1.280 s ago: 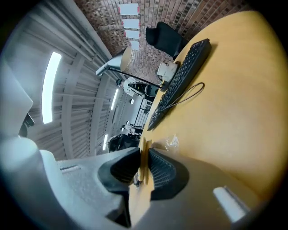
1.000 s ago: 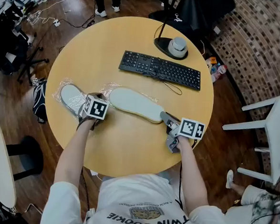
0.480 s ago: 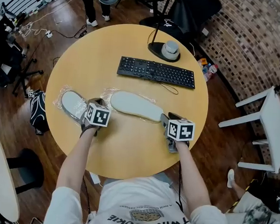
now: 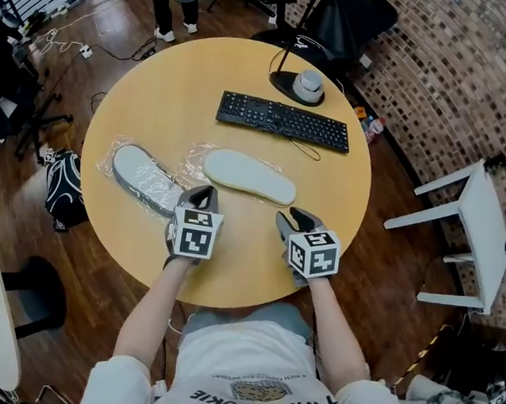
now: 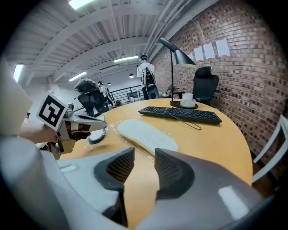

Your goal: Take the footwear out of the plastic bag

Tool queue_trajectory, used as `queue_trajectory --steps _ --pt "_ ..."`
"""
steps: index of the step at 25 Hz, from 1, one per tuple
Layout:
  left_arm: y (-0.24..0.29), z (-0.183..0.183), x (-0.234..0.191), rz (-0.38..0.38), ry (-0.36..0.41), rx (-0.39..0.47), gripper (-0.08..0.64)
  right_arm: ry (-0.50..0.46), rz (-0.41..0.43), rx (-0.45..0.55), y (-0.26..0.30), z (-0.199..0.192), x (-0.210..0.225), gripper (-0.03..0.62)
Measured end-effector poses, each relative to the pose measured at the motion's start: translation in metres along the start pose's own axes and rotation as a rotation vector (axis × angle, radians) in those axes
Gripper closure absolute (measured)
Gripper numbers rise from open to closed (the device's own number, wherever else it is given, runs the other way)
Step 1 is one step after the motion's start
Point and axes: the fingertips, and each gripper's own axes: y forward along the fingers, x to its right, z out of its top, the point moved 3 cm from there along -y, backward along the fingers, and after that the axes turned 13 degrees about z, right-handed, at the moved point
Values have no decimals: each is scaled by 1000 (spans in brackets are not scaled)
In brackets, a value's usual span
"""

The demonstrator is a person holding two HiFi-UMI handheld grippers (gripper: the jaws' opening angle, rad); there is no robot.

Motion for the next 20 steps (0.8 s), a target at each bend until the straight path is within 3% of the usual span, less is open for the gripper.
queue_trajectory --steps 8,20 --pt "-56 -37 107 -37 -60 19 554 -89 133 17 -25 -42 -26 459" --pt "-182 -79 283 79 -117 -13 554 -204 331 48 -174 -131 -43 491"
